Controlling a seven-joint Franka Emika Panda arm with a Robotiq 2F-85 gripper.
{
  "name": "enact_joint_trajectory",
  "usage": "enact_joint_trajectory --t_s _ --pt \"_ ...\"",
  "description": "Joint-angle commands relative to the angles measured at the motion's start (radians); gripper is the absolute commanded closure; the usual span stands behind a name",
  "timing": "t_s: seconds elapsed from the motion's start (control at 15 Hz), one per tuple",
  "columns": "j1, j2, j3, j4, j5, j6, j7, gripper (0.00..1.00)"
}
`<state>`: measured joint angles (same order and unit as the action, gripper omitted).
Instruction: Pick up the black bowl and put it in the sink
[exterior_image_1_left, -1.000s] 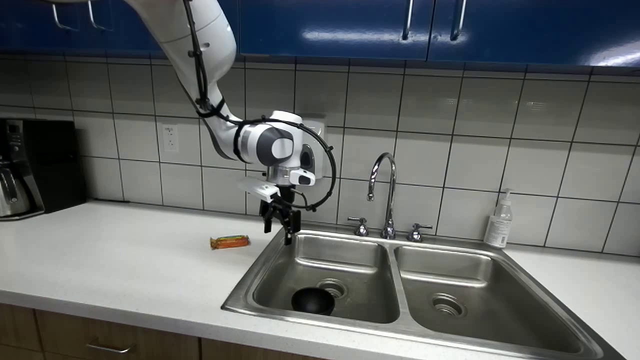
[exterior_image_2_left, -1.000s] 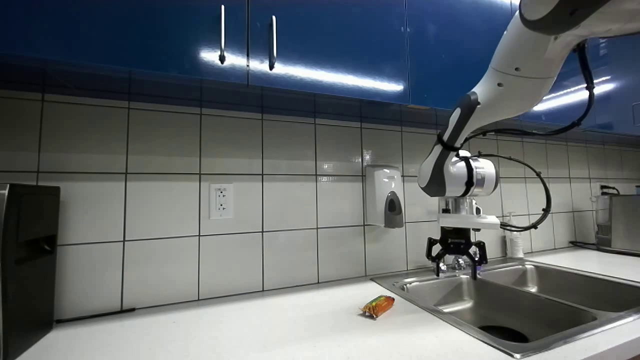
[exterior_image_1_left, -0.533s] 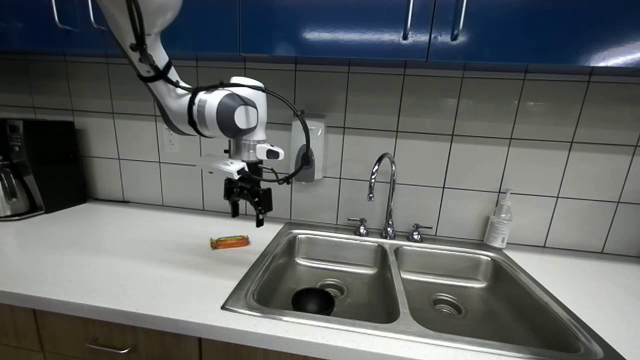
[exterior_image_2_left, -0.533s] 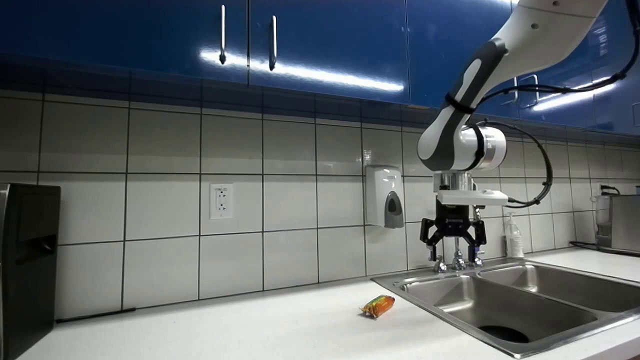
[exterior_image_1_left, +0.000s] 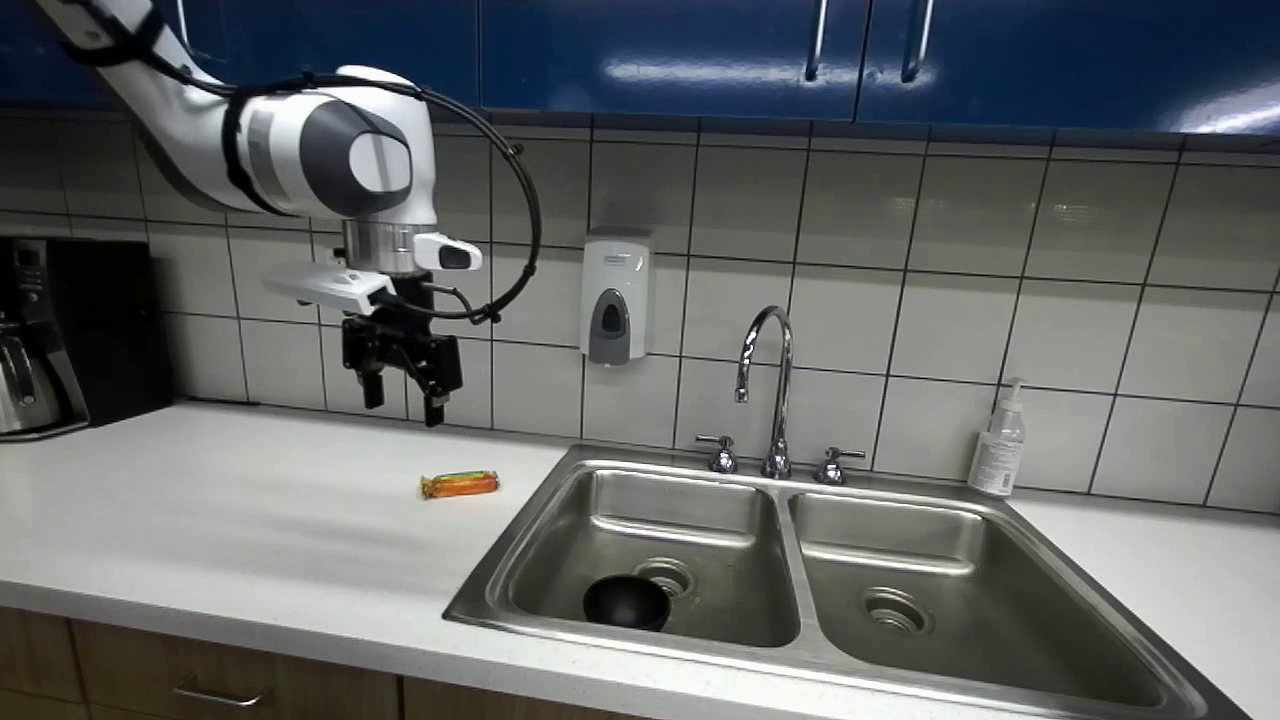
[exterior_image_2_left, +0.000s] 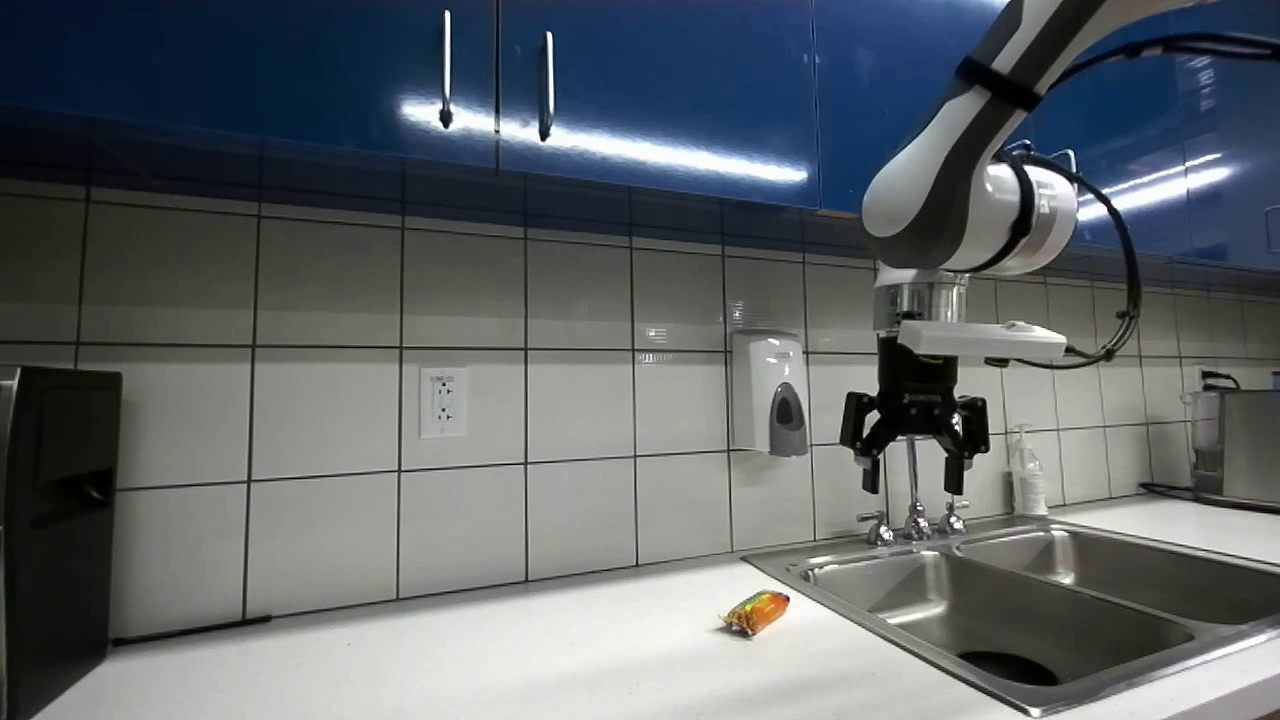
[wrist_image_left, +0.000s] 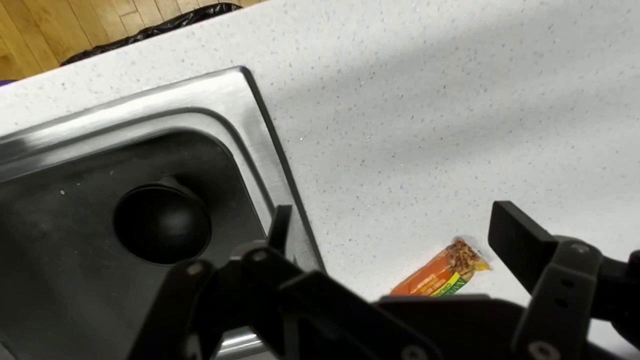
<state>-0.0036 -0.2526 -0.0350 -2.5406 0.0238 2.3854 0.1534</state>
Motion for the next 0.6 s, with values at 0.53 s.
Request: enact_joint_trajectory --t_s 0.53 --pt "0.041 -0.241 0.061 -0.138 0.025 -0.076 -0.007 0.00"
